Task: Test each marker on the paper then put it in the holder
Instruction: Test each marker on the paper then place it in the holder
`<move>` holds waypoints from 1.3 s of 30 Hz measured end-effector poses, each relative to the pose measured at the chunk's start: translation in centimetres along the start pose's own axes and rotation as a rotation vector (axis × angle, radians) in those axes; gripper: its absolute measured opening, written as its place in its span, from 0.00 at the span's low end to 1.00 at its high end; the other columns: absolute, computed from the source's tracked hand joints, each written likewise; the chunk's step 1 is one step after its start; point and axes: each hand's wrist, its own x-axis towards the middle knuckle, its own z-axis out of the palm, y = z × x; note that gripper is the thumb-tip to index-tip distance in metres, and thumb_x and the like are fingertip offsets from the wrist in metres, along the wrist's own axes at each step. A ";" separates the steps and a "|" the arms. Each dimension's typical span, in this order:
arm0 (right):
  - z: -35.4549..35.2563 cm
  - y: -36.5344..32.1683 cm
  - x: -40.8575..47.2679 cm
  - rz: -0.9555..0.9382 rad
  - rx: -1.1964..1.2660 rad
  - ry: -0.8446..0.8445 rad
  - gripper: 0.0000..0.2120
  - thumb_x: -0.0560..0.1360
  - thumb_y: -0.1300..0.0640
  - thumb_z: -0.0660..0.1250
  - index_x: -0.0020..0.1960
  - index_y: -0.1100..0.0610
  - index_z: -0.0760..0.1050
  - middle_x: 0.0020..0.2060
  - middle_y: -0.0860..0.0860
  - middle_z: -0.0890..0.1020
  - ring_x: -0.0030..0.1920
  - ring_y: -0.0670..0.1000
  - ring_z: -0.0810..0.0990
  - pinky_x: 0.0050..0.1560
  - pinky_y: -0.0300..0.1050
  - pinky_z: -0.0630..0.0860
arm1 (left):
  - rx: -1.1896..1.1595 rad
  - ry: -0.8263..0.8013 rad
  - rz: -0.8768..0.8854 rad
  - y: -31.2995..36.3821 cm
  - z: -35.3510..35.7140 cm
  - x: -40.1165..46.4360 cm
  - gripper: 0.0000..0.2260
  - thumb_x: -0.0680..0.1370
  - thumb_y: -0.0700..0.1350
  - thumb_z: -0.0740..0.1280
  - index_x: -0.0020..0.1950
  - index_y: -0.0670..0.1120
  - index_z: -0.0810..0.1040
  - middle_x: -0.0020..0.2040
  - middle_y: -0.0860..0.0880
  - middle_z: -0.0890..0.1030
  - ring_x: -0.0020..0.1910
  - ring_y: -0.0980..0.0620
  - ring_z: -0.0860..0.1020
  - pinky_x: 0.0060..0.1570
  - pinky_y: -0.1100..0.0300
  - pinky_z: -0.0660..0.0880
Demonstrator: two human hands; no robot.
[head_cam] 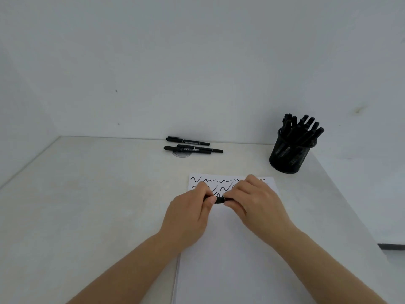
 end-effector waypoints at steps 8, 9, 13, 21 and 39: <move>-0.7 0.2 1.9 0.259 0.013 -0.151 0.09 0.77 0.52 0.60 0.54 0.54 0.72 0.46 0.48 0.77 0.48 0.52 0.76 0.41 0.43 0.67 | -0.535 0.121 -0.090 -1.6 -1.4 4.7 0.09 0.78 0.56 0.53 0.47 0.55 0.70 0.35 0.58 0.77 0.34 0.58 0.74 0.35 0.63 0.70; -0.8 0.8 2.0 0.314 0.033 -0.137 0.09 0.77 0.52 0.60 0.55 0.53 0.70 0.46 0.48 0.77 0.48 0.52 0.75 0.42 0.44 0.68 | -0.494 0.130 -0.135 -2.7 -1.5 6.2 0.08 0.79 0.53 0.54 0.47 0.53 0.71 0.36 0.57 0.78 0.37 0.56 0.75 0.38 0.61 0.71; -2.1 3.3 2.6 0.468 0.136 0.024 0.12 0.75 0.57 0.63 0.57 0.57 0.67 0.38 0.51 0.78 0.38 0.55 0.75 0.37 0.47 0.68 | 0.118 -0.004 -0.251 -7.7 -2.0 11.3 0.09 0.79 0.46 0.60 0.57 0.47 0.74 0.56 0.49 0.78 0.54 0.49 0.74 0.52 0.56 0.70; -5.8 9.3 4.4 0.736 0.347 0.436 0.24 0.74 0.59 0.64 0.66 0.48 0.61 0.37 0.43 0.77 0.39 0.48 0.75 0.38 0.40 0.66 | 0.455 -0.112 -0.200 -10.3 -1.2 13.8 0.14 0.77 0.48 0.61 0.62 0.51 0.71 0.62 0.50 0.72 0.63 0.47 0.67 0.55 0.51 0.70; -4.6 13.4 5.1 0.769 0.289 0.586 0.25 0.74 0.61 0.63 0.67 0.45 0.60 0.37 0.44 0.76 0.40 0.50 0.77 0.44 0.43 0.69 | 0.476 -0.119 -0.172 -10.7 -0.8 13.1 0.08 0.77 0.46 0.61 0.55 0.53 0.75 0.53 0.53 0.75 0.56 0.50 0.73 0.49 0.55 0.65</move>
